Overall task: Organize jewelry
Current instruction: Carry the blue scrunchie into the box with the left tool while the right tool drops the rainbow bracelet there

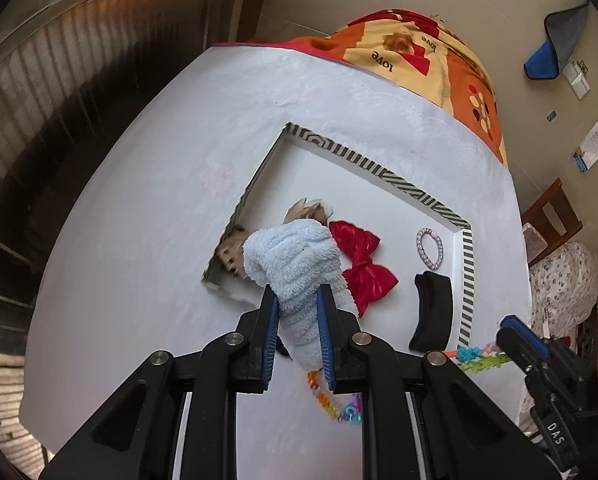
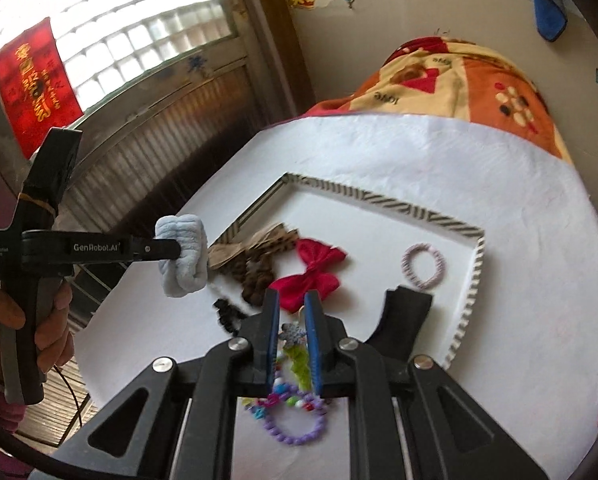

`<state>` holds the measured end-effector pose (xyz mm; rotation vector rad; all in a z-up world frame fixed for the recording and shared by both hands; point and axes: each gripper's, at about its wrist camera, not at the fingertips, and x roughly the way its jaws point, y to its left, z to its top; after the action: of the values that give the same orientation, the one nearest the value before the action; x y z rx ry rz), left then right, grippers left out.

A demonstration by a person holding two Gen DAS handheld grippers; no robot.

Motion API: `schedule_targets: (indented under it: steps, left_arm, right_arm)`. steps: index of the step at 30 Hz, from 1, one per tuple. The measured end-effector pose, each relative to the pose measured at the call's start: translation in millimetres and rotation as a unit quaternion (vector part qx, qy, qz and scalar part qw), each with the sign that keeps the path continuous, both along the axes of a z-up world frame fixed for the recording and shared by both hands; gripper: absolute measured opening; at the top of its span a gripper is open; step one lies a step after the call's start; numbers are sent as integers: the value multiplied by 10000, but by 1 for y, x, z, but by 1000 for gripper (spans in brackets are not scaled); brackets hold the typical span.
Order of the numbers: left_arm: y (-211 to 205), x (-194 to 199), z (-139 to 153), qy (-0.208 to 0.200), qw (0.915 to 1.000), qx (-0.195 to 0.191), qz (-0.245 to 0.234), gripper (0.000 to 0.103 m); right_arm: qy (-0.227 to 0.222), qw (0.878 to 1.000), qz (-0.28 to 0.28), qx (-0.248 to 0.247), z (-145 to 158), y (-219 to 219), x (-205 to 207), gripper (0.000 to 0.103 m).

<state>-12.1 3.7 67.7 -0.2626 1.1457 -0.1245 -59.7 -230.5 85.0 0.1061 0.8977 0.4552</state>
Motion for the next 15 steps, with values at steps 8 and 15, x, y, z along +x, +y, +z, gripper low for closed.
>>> schedule_targets:
  steps: [8,15]
  left_arm:
    - [-22,42,-7,-42,9990,439,-93,11]
    - [-33,83,-21,51,9975,697,-127,11]
  right_arm:
    - [72,9998,-112,-150,-4,-11,43,13]
    - [286,9993,-79,-223,-24,-9,92,13]
